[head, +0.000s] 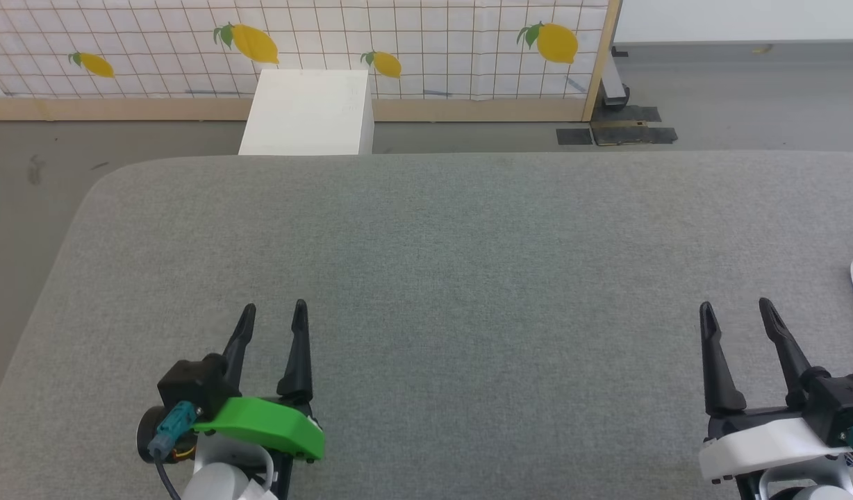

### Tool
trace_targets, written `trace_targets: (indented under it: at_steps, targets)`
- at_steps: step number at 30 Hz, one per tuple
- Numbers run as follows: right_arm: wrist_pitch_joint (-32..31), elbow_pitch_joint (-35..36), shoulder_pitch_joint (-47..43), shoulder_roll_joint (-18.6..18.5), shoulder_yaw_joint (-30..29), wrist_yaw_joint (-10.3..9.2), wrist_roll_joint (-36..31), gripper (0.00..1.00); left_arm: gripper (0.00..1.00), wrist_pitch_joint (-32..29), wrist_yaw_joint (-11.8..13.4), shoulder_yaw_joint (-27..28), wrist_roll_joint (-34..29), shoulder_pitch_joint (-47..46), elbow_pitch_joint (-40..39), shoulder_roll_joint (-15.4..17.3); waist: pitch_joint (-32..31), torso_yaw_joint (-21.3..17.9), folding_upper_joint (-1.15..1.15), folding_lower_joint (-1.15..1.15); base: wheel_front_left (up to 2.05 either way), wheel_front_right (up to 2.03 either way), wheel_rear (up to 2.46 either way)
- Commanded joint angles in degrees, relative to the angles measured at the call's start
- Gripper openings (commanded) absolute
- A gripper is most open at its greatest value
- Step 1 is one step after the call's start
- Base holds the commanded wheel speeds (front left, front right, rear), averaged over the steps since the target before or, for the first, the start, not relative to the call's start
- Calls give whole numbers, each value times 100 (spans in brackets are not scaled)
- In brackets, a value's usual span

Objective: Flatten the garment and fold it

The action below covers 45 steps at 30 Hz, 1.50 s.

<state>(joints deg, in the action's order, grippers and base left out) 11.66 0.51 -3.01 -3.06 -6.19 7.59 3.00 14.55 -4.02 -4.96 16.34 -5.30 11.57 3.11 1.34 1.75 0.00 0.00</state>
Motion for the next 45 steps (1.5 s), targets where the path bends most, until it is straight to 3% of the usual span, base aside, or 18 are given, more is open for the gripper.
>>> trace_targets:
  at_steps: [1,45]
  targets:
    - [-5,0,0,0,1,0,1,0,0,-11,0,-1,-4,0,1,1,1,0,0,0,0,0,0]
    - [-304,-13,78,3,161,-3,-76,0,0,-387,103,132,-423,135,-298,-5,-33,-47,0,0,0,0,0]
